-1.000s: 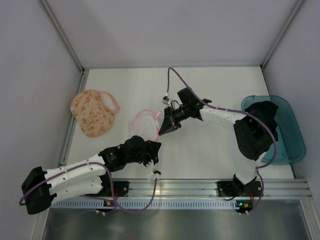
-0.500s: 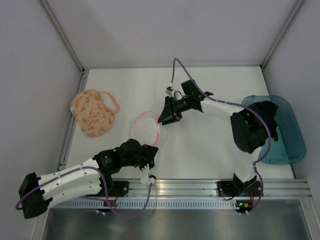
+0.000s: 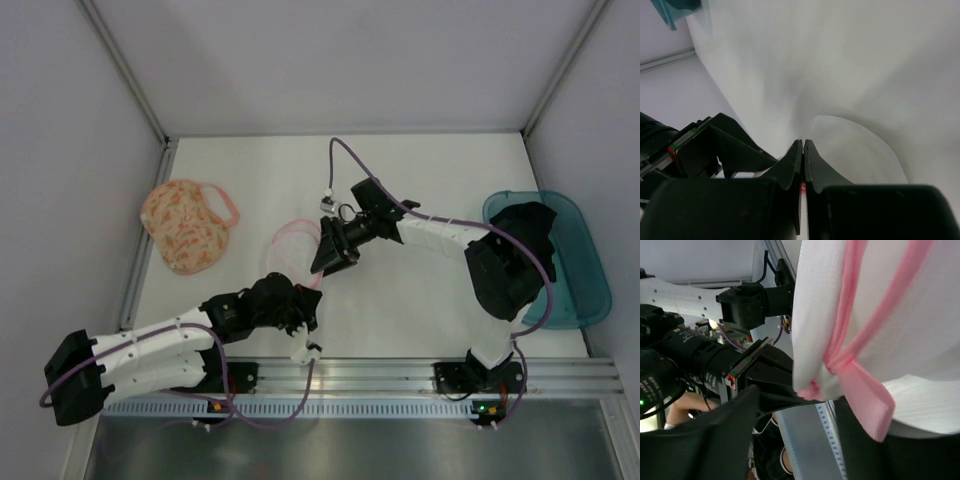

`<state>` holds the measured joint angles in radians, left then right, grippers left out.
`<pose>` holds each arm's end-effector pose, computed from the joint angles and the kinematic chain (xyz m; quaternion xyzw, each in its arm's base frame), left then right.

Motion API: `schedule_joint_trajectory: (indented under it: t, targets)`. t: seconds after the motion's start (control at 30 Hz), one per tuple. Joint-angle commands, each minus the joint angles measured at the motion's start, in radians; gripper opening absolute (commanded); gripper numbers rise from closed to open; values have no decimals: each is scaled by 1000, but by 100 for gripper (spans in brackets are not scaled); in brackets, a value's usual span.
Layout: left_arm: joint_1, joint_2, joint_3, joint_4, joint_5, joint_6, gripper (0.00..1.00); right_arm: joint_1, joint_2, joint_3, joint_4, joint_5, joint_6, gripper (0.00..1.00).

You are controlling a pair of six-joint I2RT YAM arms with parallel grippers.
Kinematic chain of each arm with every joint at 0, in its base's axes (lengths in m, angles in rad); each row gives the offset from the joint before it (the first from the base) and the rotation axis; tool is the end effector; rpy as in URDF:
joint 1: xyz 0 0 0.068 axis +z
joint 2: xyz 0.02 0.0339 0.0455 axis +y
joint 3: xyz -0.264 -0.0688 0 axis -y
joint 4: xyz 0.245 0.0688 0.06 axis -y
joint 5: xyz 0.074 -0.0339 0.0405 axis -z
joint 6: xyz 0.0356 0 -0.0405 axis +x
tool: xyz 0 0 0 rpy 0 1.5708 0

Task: Place the bra in the laundry bag and zip it closed
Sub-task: Zip the laundry bag at the center of the board.

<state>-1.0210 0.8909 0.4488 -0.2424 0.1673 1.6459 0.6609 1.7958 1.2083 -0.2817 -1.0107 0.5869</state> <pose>0.0920 -0.1614 0.1992 0.8834 0.1768 0.0595 0.4298 0.2784 0.2546 0.2140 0.1966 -0.8150 -0.5446 0.0216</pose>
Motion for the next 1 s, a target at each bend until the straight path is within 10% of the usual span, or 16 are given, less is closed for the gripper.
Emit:
schedule_joint_trajectory:
  t: [0.0, 0.17, 0.73, 0.97]
  targets:
    - [-4, 20, 57, 80, 3, -30, 0, 37, 33, 26, 47, -28, 7, 50]
    - [-2, -9, 54, 62, 24, -41, 0, 20, 69, 89, -8, -22, -34, 0]
    - [-21, -133, 24, -141, 124, -64, 0, -75, 287, 485, -315, 18, -323, 0]
    - [-25, -3, 114, -65, 9, -167, 0, -101, 160, 335, -364, 50, -337, 74]
